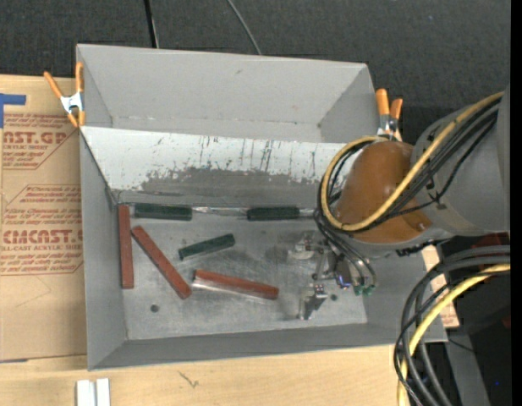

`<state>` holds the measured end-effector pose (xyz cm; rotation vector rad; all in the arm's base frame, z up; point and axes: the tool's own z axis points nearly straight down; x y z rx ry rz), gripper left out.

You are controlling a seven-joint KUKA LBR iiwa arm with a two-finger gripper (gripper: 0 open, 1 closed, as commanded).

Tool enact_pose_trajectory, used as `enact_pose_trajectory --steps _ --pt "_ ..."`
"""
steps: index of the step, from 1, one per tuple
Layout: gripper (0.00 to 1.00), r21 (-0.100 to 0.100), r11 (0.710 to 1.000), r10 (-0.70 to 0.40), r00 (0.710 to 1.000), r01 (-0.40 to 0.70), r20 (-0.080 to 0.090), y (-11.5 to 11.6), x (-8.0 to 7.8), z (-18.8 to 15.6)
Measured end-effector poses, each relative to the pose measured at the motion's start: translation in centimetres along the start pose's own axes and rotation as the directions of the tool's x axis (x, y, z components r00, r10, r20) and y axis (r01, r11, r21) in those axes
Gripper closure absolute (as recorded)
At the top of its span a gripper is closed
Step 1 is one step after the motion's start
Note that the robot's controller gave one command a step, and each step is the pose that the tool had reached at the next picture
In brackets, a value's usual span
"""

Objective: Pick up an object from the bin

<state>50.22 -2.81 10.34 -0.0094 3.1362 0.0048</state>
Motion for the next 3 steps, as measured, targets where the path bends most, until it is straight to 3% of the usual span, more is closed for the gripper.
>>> enact_pose_trajectory --steps 1,2,3 --pt "1.0 0.003 0.993 0.117 0.993 -0.117 0.006 3.0 -3.1 2.7" --pt "1.0 0.003 0.993 0.117 0.993 -0.117 0.006 3.0 -3.1 2.7" --pt "1.0 0.001 0.996 0.084 0.996 -0.084 0.006 4.3 -5.1 -16.7"
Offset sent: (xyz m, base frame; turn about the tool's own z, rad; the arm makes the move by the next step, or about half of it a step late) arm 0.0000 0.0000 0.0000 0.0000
